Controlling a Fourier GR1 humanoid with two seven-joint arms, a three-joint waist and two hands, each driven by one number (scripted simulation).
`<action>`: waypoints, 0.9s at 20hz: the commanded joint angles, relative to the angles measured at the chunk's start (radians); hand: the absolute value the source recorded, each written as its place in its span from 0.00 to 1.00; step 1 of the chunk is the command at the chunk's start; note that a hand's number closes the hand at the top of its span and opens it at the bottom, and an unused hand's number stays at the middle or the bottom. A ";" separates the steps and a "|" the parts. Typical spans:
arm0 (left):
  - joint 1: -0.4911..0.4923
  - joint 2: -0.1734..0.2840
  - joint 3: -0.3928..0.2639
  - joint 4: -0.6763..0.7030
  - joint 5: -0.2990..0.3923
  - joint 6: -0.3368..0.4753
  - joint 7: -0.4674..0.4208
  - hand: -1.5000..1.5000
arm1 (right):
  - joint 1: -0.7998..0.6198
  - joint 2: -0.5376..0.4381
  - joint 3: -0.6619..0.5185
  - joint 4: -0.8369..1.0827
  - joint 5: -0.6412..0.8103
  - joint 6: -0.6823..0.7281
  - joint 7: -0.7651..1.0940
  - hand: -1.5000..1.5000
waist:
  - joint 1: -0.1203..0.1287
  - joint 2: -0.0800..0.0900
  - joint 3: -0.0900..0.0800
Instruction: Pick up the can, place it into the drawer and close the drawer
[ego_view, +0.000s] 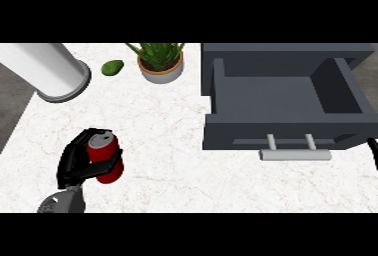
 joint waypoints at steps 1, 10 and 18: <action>-0.035 -0.002 -0.013 -0.041 0.017 0.012 0.057 1.00 | 0.022 0.002 -0.015 0.014 -0.004 0.031 -0.041 0.00 | -0.002 0.000 0.000; -0.071 -0.001 -0.028 -0.108 0.030 0.045 0.098 1.00 | 0.003 0.014 0.003 0.025 0.015 -0.003 -0.034 0.00 | 0.001 0.000 0.000; -0.137 -0.016 -0.118 -0.268 0.005 0.056 0.261 1.00 | 0.057 0.017 0.017 -0.028 0.008 -0.006 -0.022 0.00 | 0.000 -0.001 0.000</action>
